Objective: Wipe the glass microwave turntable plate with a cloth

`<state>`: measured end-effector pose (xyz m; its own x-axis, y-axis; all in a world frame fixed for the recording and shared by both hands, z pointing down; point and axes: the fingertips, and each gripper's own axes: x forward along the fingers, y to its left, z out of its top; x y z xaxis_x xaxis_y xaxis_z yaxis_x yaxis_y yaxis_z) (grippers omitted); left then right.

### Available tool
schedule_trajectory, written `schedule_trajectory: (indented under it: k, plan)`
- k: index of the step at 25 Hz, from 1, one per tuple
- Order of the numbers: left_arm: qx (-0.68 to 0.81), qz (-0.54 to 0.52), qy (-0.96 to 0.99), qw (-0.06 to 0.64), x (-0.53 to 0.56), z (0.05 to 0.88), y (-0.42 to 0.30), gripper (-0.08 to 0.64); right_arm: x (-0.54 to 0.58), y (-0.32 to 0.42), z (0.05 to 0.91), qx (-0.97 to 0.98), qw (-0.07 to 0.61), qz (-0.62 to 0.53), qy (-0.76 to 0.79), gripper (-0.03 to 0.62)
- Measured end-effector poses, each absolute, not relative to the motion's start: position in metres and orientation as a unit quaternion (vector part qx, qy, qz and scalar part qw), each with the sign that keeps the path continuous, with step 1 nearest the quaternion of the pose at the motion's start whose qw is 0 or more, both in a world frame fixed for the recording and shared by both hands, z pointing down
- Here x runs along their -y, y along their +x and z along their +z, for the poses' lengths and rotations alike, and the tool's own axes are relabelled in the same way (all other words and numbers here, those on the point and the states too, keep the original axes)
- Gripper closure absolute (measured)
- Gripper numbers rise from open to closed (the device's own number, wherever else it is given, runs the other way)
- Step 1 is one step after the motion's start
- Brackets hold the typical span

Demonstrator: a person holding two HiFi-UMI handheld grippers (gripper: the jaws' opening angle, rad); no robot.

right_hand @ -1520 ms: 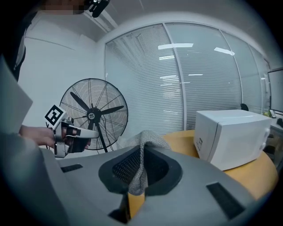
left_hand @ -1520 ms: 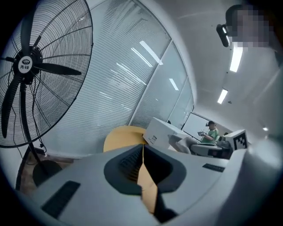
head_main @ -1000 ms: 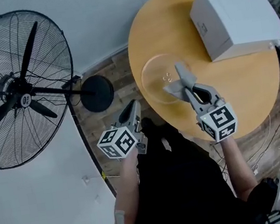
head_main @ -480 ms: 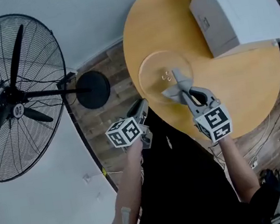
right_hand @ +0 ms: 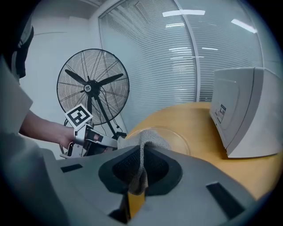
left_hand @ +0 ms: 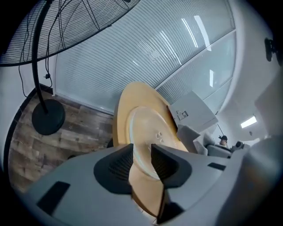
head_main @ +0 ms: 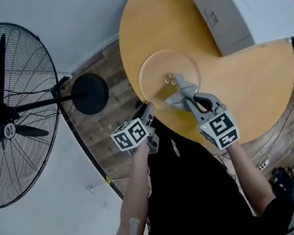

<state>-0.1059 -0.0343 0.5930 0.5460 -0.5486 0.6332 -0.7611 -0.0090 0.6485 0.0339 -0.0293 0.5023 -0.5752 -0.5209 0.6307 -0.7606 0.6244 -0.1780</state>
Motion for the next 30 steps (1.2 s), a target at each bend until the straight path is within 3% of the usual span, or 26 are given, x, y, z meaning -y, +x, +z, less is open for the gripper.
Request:
schedule_trajectory:
  k: [21, 30]
  plan:
    - [0.456, 0.098, 0.679, 0.567, 0.039, 0.618, -0.097, 0.462, 0.028, -0.007, 0.554, 0.861, 0.316, 0.224, 0.328, 0.568]
    - [0.465, 0.096, 0.669, 0.573, 0.038, 0.622, -0.102, 0.509, 0.031, -0.036, 0.588, 0.859, 0.356, 0.208, 0.303, 0.568]
